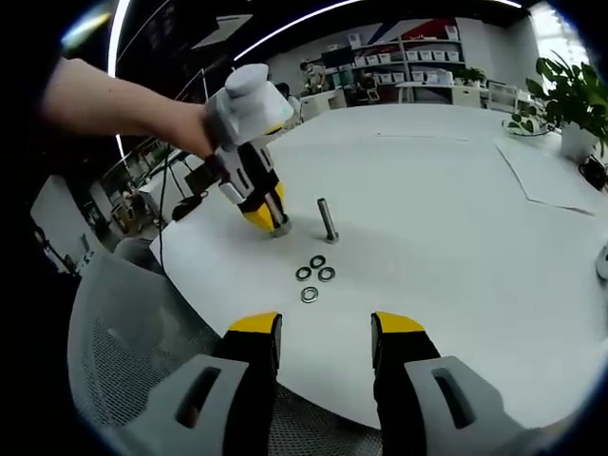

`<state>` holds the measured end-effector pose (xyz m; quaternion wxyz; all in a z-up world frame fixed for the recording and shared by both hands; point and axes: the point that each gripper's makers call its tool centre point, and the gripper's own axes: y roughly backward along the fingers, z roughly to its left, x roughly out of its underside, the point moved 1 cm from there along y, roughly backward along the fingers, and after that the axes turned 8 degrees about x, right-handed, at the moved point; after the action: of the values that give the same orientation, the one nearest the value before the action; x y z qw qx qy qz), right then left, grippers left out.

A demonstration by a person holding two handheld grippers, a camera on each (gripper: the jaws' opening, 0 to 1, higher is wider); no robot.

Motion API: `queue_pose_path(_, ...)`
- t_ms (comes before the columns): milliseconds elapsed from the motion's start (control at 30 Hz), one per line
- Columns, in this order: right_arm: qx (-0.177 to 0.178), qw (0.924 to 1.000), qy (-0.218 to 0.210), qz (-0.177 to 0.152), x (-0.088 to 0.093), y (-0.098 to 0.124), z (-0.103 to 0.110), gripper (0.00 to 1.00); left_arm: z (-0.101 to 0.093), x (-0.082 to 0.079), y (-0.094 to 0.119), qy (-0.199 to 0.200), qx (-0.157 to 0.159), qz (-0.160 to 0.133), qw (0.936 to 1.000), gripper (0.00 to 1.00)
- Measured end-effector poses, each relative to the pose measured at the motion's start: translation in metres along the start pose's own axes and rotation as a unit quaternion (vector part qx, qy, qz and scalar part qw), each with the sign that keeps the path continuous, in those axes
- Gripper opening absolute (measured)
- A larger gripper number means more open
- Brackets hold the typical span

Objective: Place the washer onto the threaded stud by aligning its center hole with the stud, sliding it down to the base, and recovering from edge contact or off-axis alignment until the washer reaches the visible bottom stop.

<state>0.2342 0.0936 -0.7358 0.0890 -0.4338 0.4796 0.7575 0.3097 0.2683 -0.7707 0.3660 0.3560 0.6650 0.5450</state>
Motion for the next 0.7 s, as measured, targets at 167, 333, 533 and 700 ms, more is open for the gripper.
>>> queue_pose_path(167, 0.001, 1.0, 0.0, 0.002, 0.001, -0.001, 0.0, 0.41, 0.0, 0.003, 0.001, 0.001, -0.004, -0.005, 1.0, 0.22)
queue_pose_path(333, -0.001, 1.0, 0.005, 0.006, 0.002, 0.0, 0.001, 0.41, 0.0, 0.003, 0.009, 0.003, -0.012, -0.022, 0.9997, 0.24)
queue_pose_path(533, 0.0, 0.9999, 0.007, 0.008, 0.003, 0.0, 0.0, 0.41, -0.001, 0.007, 0.018, 0.013, -0.02, -0.042, 0.9988, 0.24)
queue_pose_path(700, 0.0, 0.9999, 0.01, 0.009, 0.003, 0.001, 0.001, 0.41, -0.003, 0.006, 0.027, 0.019, -0.029, -0.071, 0.9969, 0.23)
